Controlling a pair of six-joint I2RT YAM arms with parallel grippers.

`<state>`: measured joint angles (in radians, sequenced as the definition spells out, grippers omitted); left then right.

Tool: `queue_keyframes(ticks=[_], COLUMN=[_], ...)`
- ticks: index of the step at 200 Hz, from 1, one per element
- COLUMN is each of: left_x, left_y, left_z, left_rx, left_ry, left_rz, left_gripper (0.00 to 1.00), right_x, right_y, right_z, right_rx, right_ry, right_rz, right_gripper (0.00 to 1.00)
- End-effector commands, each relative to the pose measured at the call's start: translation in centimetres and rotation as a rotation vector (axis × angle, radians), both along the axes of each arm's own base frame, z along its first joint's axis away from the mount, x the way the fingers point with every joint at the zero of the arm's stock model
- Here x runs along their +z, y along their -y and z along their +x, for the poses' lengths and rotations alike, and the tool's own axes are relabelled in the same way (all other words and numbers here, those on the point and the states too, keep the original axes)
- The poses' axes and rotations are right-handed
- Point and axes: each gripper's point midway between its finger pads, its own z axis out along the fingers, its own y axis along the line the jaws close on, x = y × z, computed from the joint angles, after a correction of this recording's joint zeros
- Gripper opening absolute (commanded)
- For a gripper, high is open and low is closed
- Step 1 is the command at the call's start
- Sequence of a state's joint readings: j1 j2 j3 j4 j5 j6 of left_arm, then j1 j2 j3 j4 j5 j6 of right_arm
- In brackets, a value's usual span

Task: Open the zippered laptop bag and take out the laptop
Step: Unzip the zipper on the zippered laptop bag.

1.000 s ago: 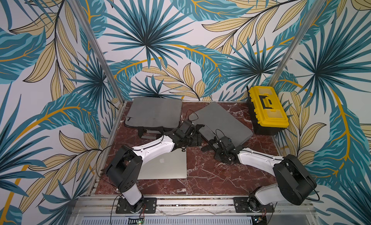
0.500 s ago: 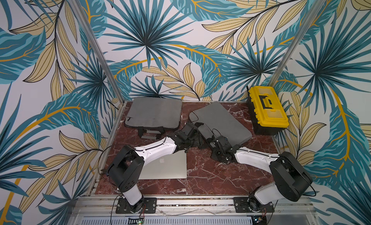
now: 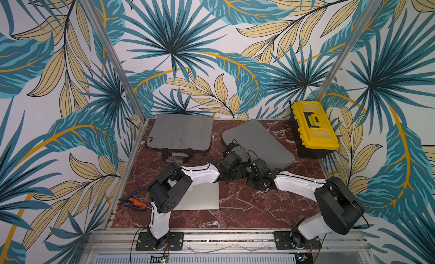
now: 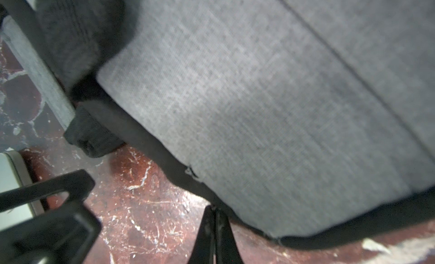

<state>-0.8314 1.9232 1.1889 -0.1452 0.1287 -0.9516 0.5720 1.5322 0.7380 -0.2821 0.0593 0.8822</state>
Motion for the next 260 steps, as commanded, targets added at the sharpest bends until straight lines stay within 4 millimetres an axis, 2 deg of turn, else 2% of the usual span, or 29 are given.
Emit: queue_keyframes(ticks=[1, 48, 98, 115, 148, 203, 241, 260], left_x=[2.9, 2.7, 1.6, 1.3, 1.6, 2.0, 1.4, 1.3], left_y=[2.6, 3.9, 4.8, 4.6, 3.6, 4.4, 4.2, 4.2], left_z=[1.2, 0.8, 0.7, 0.9, 1.6, 2.2, 2.5, 2.3], left_rx=[-0.025, -0.065, -0.087, -0.067, -0.033, -0.027, 0.011, 0.009], left_ry=[0.045, 0.029, -0.011, -0.019, -0.004, -0.02, -0.057, -0.065], left_rz=[-0.09, -0.112, -0.122, -0.132, -0.138, -0.169, -0.206, -0.212], left_gripper=[0.73, 0.73, 0.73, 0.67, 0.66, 0.62, 0.53, 0.52], right_x=[-0.5, -0.6, -0.1, 0.1, 0.3, 1.6, 3.0, 3.2], right_y=[-0.1, -0.3, -0.8, -0.7, -0.1, -1.2, -1.4, -1.4], right_z=[-0.4, -0.2, 0.2, 0.0, -0.5, -0.4, -0.5, -0.6], right_rx=[0.02, 0.018, 0.014, 0.016, 0.009, 0.018, 0.011, 0.007], right_ry=[-0.025, -0.021, -0.002, -0.001, 0.005, 0.018, 0.039, 0.038], right_rz=[-0.02, -0.007, 0.023, 0.021, 0.012, 0.084, 0.117, 0.125], right_gripper=[0.0, 0.0, 0.0, 0.0, 0.0, 0.0, 0.0, 0.0])
